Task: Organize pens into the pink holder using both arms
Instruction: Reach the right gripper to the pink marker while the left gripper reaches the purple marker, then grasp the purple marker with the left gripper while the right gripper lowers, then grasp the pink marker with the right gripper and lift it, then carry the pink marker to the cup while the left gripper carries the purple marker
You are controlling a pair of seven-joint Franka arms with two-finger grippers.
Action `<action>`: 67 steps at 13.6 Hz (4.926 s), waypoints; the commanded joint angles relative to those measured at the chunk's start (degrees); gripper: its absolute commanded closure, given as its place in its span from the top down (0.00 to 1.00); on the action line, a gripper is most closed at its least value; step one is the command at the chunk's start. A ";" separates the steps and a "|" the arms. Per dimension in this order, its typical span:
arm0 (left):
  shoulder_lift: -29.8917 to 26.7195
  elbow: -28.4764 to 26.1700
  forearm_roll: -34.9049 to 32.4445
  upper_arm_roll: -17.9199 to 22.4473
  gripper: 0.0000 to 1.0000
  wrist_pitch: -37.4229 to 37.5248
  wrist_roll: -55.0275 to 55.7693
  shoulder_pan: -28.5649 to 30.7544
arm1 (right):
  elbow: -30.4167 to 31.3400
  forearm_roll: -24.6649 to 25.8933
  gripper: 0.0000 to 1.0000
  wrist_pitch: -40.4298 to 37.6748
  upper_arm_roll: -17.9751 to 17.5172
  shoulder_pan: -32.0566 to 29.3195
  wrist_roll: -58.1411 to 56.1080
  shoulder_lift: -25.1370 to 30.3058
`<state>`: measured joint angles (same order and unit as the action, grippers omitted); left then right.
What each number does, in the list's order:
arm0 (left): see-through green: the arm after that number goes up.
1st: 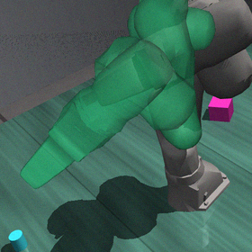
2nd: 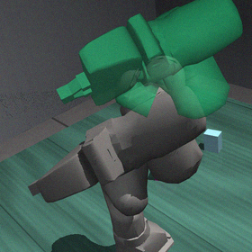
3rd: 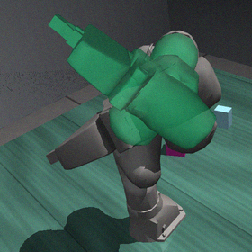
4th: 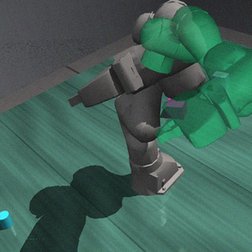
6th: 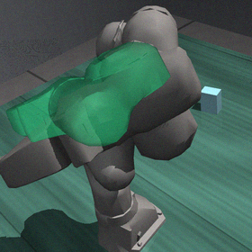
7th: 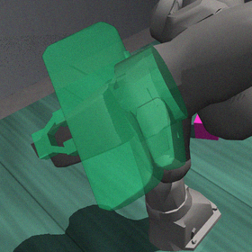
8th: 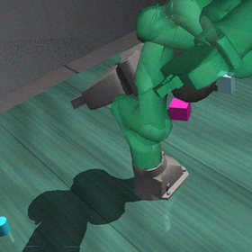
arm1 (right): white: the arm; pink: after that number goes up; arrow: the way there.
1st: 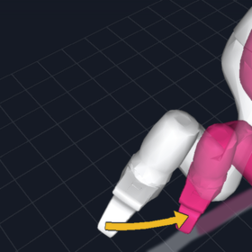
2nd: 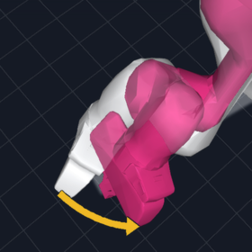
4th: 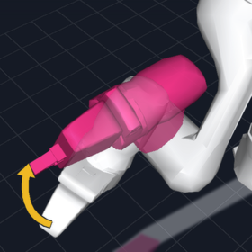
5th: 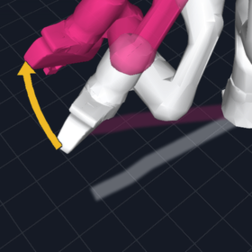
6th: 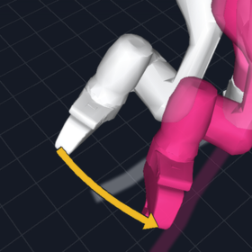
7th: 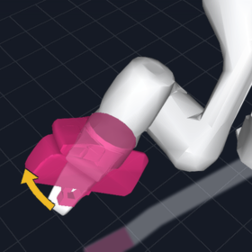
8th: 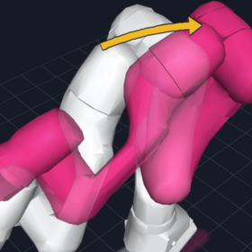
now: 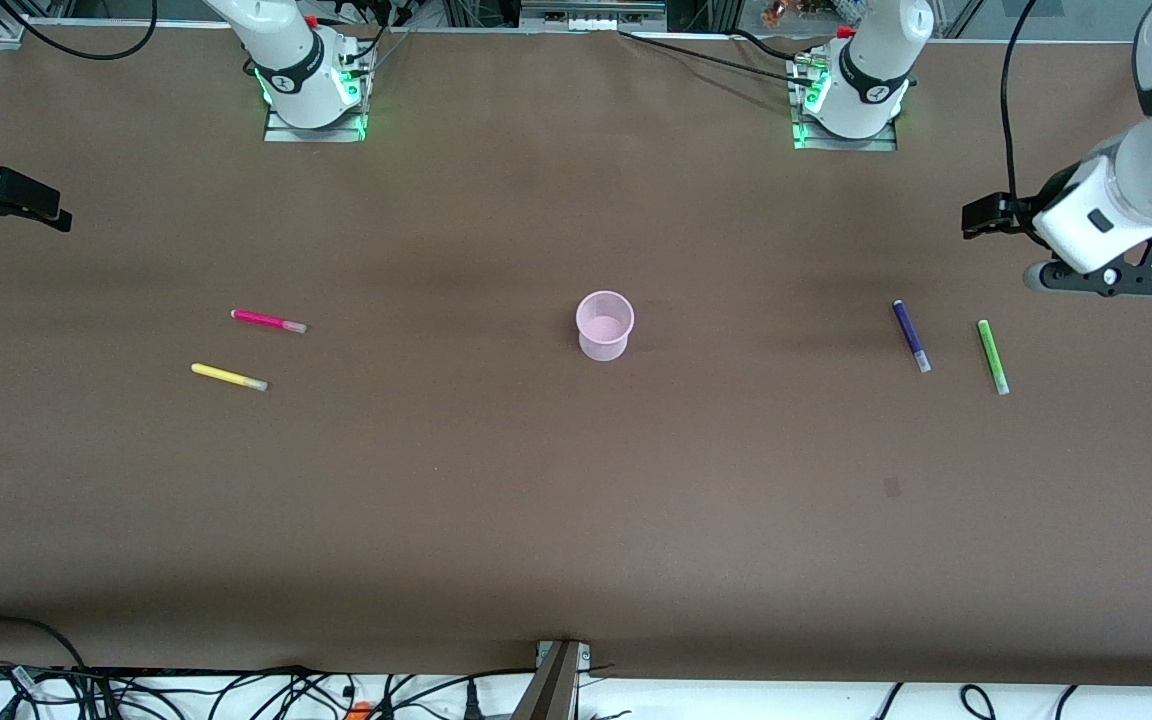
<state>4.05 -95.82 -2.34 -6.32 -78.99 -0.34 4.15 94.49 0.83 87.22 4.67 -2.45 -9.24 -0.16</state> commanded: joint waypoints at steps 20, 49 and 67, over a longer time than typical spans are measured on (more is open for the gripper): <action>19.15 -32.32 0.50 0.17 0.61 -49.25 5.44 7.98 | 37.86 -0.65 0.98 40.37 2.09 0.16 -59.40 -7.21; 21.26 -22.83 1.11 -0.01 0.00 -33.77 7.90 8.07 | 45.61 -0.65 0.28 68.52 -0.37 0.34 -60.73 -17.24; 24.96 -7.91 11.90 -0.01 0.00 -10.78 7.46 10.70 | 9.95 9.61 0.00 20.83 -14.25 16.03 -24.30 -14.51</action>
<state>28.23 -107.66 6.48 -6.04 -94.94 7.64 13.56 110.10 6.52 114.42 -9.89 7.74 -41.02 -12.77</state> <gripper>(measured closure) 0.824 0.824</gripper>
